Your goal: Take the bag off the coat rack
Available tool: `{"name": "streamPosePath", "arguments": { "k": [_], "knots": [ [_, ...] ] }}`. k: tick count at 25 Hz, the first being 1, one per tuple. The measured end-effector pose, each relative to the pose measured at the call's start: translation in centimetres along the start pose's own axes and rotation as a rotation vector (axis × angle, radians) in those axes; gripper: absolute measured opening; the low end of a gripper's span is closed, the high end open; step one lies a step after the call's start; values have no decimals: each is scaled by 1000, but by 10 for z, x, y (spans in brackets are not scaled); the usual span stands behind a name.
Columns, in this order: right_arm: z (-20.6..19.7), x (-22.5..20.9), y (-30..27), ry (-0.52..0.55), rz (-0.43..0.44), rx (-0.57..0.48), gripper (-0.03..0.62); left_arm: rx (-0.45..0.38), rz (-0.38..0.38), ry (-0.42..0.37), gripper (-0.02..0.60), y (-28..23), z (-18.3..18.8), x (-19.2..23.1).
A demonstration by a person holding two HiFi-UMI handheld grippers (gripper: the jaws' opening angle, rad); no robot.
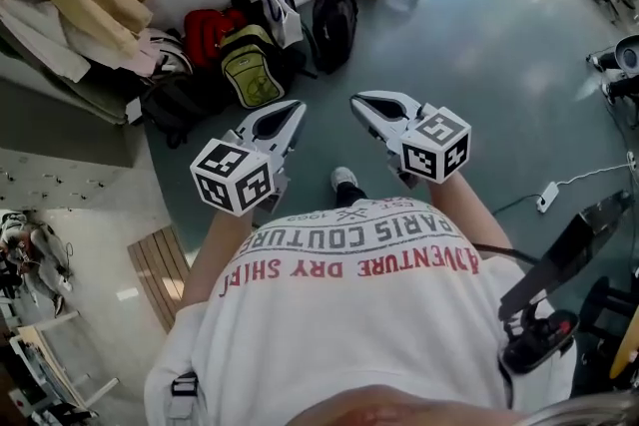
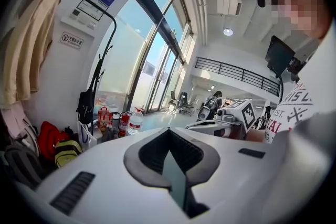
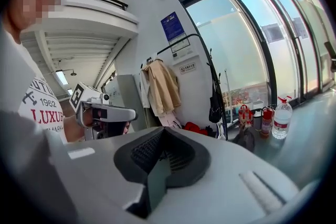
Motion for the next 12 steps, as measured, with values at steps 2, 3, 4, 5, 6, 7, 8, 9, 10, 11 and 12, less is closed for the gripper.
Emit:
{"name": "streamPosePath", "arguments": {
  "k": [2,3,4,5,6,7,8,9,10,11,12],
  "knots": [
    [17,-44,-20,-7,12,-5,3,2,23,-21,2,-35,26,20],
    [26,-64,-29,-9,18,-9,3,2,34,-37,2,-51,40,28],
    [36,-83,-38,-10,26,-13,3,-1,45,-51,2,-66,54,35],
    [46,-99,-46,-5,35,-17,3,-7,55,-61,2,-78,67,41],
    [56,-114,-54,7,42,-21,3,-18,65,-65,2,-88,80,48],
    [67,-127,-62,24,47,-23,3,-32,74,-63,2,-95,91,55],
    [77,-138,-70,45,50,-26,3,-46,83,-56,2,-101,101,63],
    [86,-147,-77,64,53,-29,3,-58,94,-46,2,-105,108,71],
    [93,-153,-85,80,58,-33,3,-66,104,-35,2,-107,114,78],
    [101,-158,-92,92,66,-41,3,-74,115,-27,2,-109,119,86],
    [108,-162,-99,102,75,-50,3,-82,126,-22,2,-111,124,93]
  ]
}}
Point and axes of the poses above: the fingertips, and each gripper's own axes: y backward along the fingers, x to its left, z out of its top, the point moved 10 cm from there along y, backward along the fingers, and after that the axes turned 5 degrees about y, right-handed, at the moved point
